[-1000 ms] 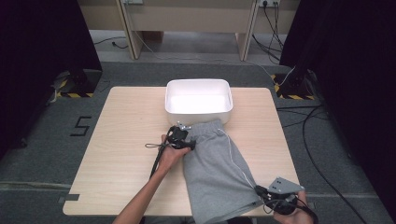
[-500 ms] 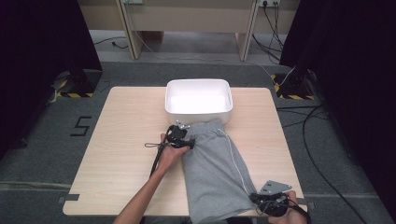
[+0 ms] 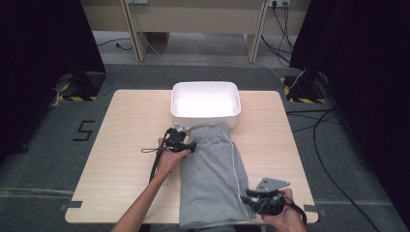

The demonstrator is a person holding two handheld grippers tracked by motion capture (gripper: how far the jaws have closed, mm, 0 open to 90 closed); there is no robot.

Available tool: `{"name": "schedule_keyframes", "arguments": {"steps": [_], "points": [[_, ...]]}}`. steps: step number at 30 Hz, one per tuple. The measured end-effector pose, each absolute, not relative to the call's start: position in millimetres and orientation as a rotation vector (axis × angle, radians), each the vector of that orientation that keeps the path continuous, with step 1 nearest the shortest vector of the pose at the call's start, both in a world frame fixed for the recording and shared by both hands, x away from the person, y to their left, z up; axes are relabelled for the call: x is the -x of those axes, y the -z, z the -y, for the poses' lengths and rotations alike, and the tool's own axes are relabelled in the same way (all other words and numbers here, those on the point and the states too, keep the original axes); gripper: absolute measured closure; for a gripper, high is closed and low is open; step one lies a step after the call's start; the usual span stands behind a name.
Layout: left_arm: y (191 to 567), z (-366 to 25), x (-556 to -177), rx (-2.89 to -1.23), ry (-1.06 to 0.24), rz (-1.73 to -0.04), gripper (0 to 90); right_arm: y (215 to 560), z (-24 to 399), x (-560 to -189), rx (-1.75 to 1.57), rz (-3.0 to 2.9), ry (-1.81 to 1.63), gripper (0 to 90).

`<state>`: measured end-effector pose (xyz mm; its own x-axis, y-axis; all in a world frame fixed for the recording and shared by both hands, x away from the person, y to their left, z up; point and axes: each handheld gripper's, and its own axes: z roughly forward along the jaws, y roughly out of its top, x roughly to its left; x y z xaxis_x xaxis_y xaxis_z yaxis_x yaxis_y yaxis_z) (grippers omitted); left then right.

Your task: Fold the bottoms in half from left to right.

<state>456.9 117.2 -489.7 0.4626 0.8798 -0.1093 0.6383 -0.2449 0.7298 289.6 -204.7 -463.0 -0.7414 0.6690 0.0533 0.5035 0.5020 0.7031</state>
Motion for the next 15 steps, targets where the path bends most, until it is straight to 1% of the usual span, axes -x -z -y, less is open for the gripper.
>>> {"name": "schedule_keyframes", "arguments": {"steps": [3, 6, 10, 15], "points": [[486.9, -124.4, -439.2, -1.971, -0.397, -1.246, 36.4, 445.7, 203.7, -313.7, -1.017, -2.408, -1.101, 63.0], [486.6, -132.4, -423.9, -1.943, -0.364, -1.243, 35.2, 443.3, 196.5, -340.7, -1.060, -2.342, -1.103, 60.0], [487.7, -139.5, -404.6, -1.930, -0.339, -1.223, 34.1, 456.8, 181.2, -370.3, -1.115, -2.321, -1.070, 56.7], [492.6, -141.3, -379.9, -1.915, -0.313, -1.196, 33.0, 475.2, 166.8, -397.0, -1.212, -2.315, -1.035, 54.5]]}}
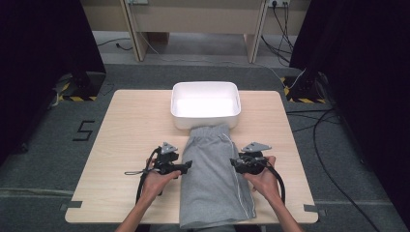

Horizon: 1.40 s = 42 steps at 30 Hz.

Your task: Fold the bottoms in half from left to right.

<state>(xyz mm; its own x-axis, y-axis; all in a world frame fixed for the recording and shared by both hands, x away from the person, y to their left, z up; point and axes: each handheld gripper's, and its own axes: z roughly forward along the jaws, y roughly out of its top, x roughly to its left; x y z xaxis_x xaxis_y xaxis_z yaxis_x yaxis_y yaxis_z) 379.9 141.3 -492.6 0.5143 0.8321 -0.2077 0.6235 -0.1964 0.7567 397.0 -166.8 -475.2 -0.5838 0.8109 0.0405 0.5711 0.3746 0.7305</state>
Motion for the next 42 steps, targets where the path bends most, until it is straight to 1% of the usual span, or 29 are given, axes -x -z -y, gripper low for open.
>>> {"name": "schedule_keyframes", "arguments": {"steps": [3, 4, 5, 6, 8, 10, 15, 17, 19, 21, 25, 28, 31, 35, 37, 39, 41, 42], "points": [[499.9, -138.8, -366.8, -1.910, -0.294, -1.182, 32.2, 484.0, 162.5, -409.2, -1.260, -2.320, -1.016, 54.9], [503.7, -137.4, -363.0, -1.919, -0.297, -1.176, 32.1, 487.0, 161.3, -411.7, -1.273, -2.320, -1.004, 57.5], [507.9, -135.6, -360.5, -1.943, -0.306, -1.174, 32.1, 490.0, 161.1, -414.3, -1.261, -2.331, -0.991, 63.2], [511.4, -134.3, -359.1, -1.976, -0.312, -1.169, 31.9, 492.4, 160.9, -415.9, -1.245, -2.344, -0.986, 70.8], [515.2, -133.2, -356.0, -1.987, -0.349, -1.160, 31.7, 494.5, 160.6, -416.8, -1.204, -2.359, -0.977, 81.0], [516.1, -130.5, -352.7, -2.028, -0.407, -1.129, 32.1, 490.9, 162.8, -416.4, -1.178, -2.352, -0.968, 83.5], [520.0, -128.3, -347.6, -2.013, -0.464, -1.114, 32.1, 473.2, 181.0, -419.1, -1.186, -2.278, -0.983, 83.9], [519.8, -127.8, -346.6, -2.017, -0.466, -1.113, 32.9, 477.6, 188.2, -423.2, -1.208, -2.276, -0.961, 83.6], [519.9, -127.8, -346.6, -2.017, -0.466, -1.114, 32.9, 490.3, 190.9, -426.9, -1.233, -2.318, -0.937, 82.4], [519.8, -127.8, -346.6, -2.017, -0.466, -1.113, 32.9, 497.4, 191.1, -428.0, -1.241, -2.329, -0.933, 78.8], [519.9, -127.8, -346.6, -2.017, -0.466, -1.114, 32.9, 484.4, 193.8, -423.9, -1.245, -2.304, -0.931, 64.2], [519.8, -127.9, -346.6, -2.017, -0.466, -1.114, 32.9, 476.0, 198.6, -409.6, -1.224, -2.334, -0.926, 59.0], [519.9, -127.8, -346.5, -2.014, -0.466, -1.117, 32.8, 472.3, 199.8, -385.4, -1.184, -2.390, -0.922, 55.7], [519.9, -127.8, -346.4, -2.013, -0.466, -1.118, 32.4, 470.3, 197.5, -351.2, -1.115, -2.440, -0.908, 55.5], [519.9, -127.8, -346.5, -2.011, -0.466, -1.120, 32.2, 474.4, 195.1, -338.2, -1.090, -2.475, -0.901, 57.0], [519.9, -128.0, -346.5, -2.013, -0.466, -1.119, 32.2, 481.7, 193.3, -329.8, -1.051, -2.515, -0.847, 63.5], [519.8, -128.9, -346.6, -2.015, -0.468, -1.119, 31.8, 490.0, 197.1, -326.6, -1.030, -2.538, -0.755, 66.0], [520.0, -129.6, -346.7, -2.014, -0.469, -1.117, 31.6, 491.9, 200.0, -326.0, -1.047, -2.529, -0.781, 66.9]]}}
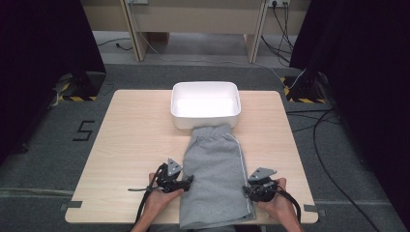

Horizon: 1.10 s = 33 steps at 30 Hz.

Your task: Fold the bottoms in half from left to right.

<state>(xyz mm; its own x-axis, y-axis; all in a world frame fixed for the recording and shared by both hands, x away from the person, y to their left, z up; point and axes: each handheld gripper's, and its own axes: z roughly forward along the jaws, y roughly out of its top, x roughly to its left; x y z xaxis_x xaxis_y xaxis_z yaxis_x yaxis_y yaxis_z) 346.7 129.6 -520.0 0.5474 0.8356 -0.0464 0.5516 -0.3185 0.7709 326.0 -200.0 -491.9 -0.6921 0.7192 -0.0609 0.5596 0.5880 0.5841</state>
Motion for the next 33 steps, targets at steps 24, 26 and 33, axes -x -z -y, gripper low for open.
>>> {"name": "schedule_keyframes", "arguments": {"steps": [24, 26, 33], "points": [[513.9, -118.3, -285.6, -2.055, -0.416, -0.984, 29.0, 486.3, 195.9, -299.9, -1.045, -2.525, -0.834, 44.8], [518.3, -118.4, -284.8, -2.075, -0.432, -0.974, 29.0, 486.3, 196.1, -300.0, -1.041, -2.525, -0.838, 44.2], [512.4, -125.8, -285.3, -2.048, -0.363, -0.971, 29.5, 490.6, 198.2, -300.9, -1.054, -2.561, -0.828, 40.6]]}}
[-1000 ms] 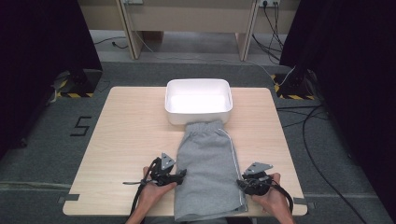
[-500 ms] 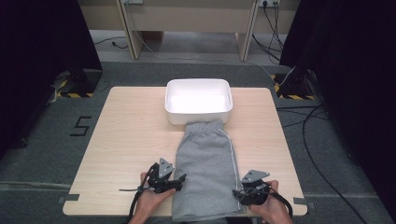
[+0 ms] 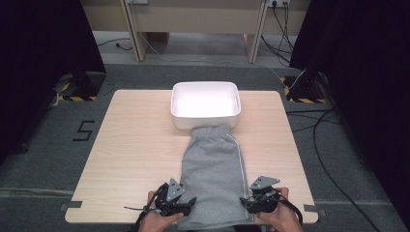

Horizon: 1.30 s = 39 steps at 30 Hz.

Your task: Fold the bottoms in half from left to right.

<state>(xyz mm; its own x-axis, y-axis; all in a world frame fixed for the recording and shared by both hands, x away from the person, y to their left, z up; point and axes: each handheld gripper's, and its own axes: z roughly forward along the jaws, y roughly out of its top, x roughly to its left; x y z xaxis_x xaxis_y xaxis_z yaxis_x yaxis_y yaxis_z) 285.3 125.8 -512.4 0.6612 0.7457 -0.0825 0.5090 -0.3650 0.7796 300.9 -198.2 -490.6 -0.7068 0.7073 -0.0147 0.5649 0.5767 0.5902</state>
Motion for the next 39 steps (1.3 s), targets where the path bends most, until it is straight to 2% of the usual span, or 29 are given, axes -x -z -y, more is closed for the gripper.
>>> {"name": "schedule_keyframes", "arguments": {"steps": [9, 21, 39], "points": [[500.1, -138.4, -309.3, -1.938, -0.337, -1.050, 28.8, 471.1, 205.8, -319.7, -1.080, -2.394, -1.008, 37.9], [500.8, -152.8, -350.3, -1.853, -0.361, -1.160, 29.2, 473.6, 206.7, -360.6, -1.133, -2.311, -1.080, 36.4], [502.1, -160.8, -390.0, -1.849, -0.384, -1.227, 26.8, 469.3, 191.7, -418.7, -1.181, -2.252, -1.107, 35.7]]}}
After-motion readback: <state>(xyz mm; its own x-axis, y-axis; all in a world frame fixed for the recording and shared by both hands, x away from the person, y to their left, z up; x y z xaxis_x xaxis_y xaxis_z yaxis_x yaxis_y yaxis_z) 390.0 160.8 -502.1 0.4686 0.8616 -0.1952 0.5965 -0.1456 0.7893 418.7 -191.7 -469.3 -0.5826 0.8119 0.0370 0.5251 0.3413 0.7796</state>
